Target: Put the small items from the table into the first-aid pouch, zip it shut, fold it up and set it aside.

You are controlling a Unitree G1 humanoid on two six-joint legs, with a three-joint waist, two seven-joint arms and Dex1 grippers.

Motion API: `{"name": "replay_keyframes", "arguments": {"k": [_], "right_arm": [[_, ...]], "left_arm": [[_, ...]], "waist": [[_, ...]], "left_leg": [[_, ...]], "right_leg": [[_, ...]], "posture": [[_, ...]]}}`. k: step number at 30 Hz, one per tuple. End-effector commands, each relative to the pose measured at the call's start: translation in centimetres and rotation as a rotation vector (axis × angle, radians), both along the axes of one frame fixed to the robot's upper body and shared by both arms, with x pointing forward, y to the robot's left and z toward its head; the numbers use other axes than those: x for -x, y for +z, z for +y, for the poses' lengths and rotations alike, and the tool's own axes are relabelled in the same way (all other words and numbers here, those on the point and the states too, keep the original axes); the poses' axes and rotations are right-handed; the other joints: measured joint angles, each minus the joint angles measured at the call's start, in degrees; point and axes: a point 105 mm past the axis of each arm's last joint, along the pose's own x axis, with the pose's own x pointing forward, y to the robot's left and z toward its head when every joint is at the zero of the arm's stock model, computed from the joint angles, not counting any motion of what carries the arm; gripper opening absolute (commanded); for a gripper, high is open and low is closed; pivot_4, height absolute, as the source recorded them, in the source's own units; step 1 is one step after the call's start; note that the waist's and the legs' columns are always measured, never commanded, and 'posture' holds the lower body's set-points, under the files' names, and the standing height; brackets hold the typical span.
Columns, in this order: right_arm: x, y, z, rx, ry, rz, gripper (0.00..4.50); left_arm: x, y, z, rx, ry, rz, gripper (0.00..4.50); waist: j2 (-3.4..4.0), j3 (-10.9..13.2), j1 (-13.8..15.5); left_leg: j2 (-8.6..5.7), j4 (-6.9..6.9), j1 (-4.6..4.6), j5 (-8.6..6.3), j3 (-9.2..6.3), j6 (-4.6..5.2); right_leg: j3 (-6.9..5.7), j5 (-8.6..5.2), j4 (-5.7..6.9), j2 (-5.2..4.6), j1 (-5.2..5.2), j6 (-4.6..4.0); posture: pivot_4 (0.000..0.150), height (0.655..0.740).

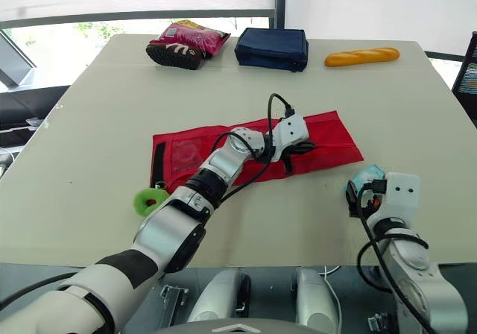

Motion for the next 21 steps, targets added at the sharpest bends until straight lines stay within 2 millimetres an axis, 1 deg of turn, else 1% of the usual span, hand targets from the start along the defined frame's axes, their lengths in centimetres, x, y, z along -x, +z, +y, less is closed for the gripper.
{"name": "replay_keyframes", "arguments": {"k": [1, 4, 7, 8, 9, 11, 14, 15, 16, 17, 18, 20, 21], "right_arm": [[-0.5, 0.2, 0.3, 0.014, -0.055, -0.003, 4.50], [-0.6, -0.4, 0.6, 0.015, -0.083, 0.024, 4.50], [-1.0, -0.4, 0.9, 0.007, -0.099, 0.017, 4.50], [-1.1, -0.5, 0.8, 0.012, -0.109, 0.016, 4.10], [-1.1, -0.5, 0.6, 0.023, -0.121, 0.015, 3.99], [-1.1, -0.4, 0.1, 0.038, -0.134, 0.011, 3.33], [-1.0, -0.1, -0.6, 0.063, -0.142, -0.001, 2.06], [-0.9, 0.1, -0.8, 0.076, -0.140, -0.004, 1.46], [-0.8, 0.2, -1.1, 0.089, -0.136, -0.009, 1.06], [-0.7, 0.4, -1.3, 0.097, -0.128, -0.014, 0.77], [-0.5, 0.5, -1.4, 0.101, -0.118, -0.018, 0.32], [-0.1, 0.9, -1.6, 0.111, -0.078, -0.032, 0.05], [0.3, 1.1, -1.7, 0.115, -0.054, -0.035, 0.05]], "left_arm": [[0.3, 1.7, -0.6, 0.053, -0.017, -0.036, 0.04], [0.3, 1.8, -0.7, 0.058, -0.018, -0.038, 0.04], [0.2, 1.9, -0.6, 0.059, -0.017, -0.041, 0.04], [0.2, 1.9, -0.5, 0.060, -0.017, -0.042, 0.00], [0.2, 2.0, -0.5, 0.060, -0.018, -0.043, 0.00], [0.2, 2.1, -0.5, 0.062, -0.018, -0.045, 0.00], [0.2, 2.1, -0.5, 0.064, -0.020, -0.046, 0.00], [0.2, 2.1, -0.5, 0.064, -0.022, -0.045, 0.00], [0.3, 2.1, -0.5, 0.064, -0.028, -0.045, 0.00], [0.4, 2.1, -0.5, 0.064, -0.040, -0.044, 0.00], [0.6, 2.0, -0.5, 0.065, -0.053, -0.042, 0.00], [1.1, 2.2, -0.8, 0.102, -0.083, -0.001, 0.00], [1.5, 2.3, -0.9, 0.118, -0.101, 0.018, 0.00]], "waist": [[0.00, 0.00, -0.02], [0.00, 0.00, -0.06], [0.00, 0.00, -0.12], [0.00, 0.00, -0.12], [0.00, 0.00, -0.14], [0.00, 0.00, -0.12], [0.00, 0.00, -0.15], [0.00, 0.00, -0.13], [0.00, 0.00, -0.13], [0.01, 0.00, -0.12], [0.00, 0.00, -0.10], [0.00, 0.00, -0.09], [0.01, 0.00, -0.09]], "left_leg": [[0.00, 0.00, 0.01, 0.00, 0.01, 0.00], [0.00, 0.00, 0.01, 0.00, 0.00, 0.00], [0.00, 0.00, 0.01, 0.00, -0.01, 0.00], [0.00, 0.00, 0.01, 0.00, 0.00, 0.00], [0.00, 0.00, 0.01, 0.00, -0.01, 0.00], [0.00, 0.00, 0.01, 0.00, -0.01, 0.00], [0.00, 0.00, 0.01, 0.00, 0.00, 0.00], [0.00, 0.00, 0.01, 0.00, 0.00, 0.00], [0.00, 0.00, 0.01, 0.00, 0.00, 0.00], [0.00, 0.00, 0.01, 0.00, 0.00, 0.00], [0.00, 0.00, 0.01, 0.00, 0.00, 0.00], [-0.01, 0.00, 0.01, 0.00, -0.01, 0.00], [-0.01, -0.01, 0.01, 0.00, -0.02, 0.00]], "right_leg": [[0.01, 0.00, 0.00, 0.00, 0.00, 0.00], [0.00, 0.00, 0.01, 0.00, 0.00, 0.00], [-0.01, 0.00, 0.01, 0.00, 0.00, 0.00], [-0.01, 0.00, 0.01, 0.00, 0.00, 0.00], [-0.01, 0.00, 0.01, 0.00, 0.00, 0.00], [-0.01, 0.00, 0.01, 0.00, 0.00, 0.01], [-0.01, 0.00, 0.01, 0.00, 0.00, 0.01], [-0.01, 0.00, 0.01, 0.00, 0.00, 0.01], [-0.01, 0.00, 0.01, 0.00, 0.00, 0.01], [-0.01, -0.01, 0.01, 0.00, 0.00, 0.02], [-0.01, -0.01, 0.01, 0.00, 0.00, 0.02], [-0.01, 0.00, 0.01, 0.00, 0.00, 0.01], [-0.01, -0.01, 0.01, 0.00, 0.00, 0.01]], "posture": [[0.150, 0.7134], [0.150, 0.7134], [0.150, 0.7134], [0.150, 0.7134], [0.150, 0.7134], [0.150, 0.7134], [0.150, 0.7134], [0.150, 0.7134], [0.150, 0.7134], [0.150, 0.7134], [0.150, 0.7134], [0.150, 0.7134], [0.150, 0.7134]]}}
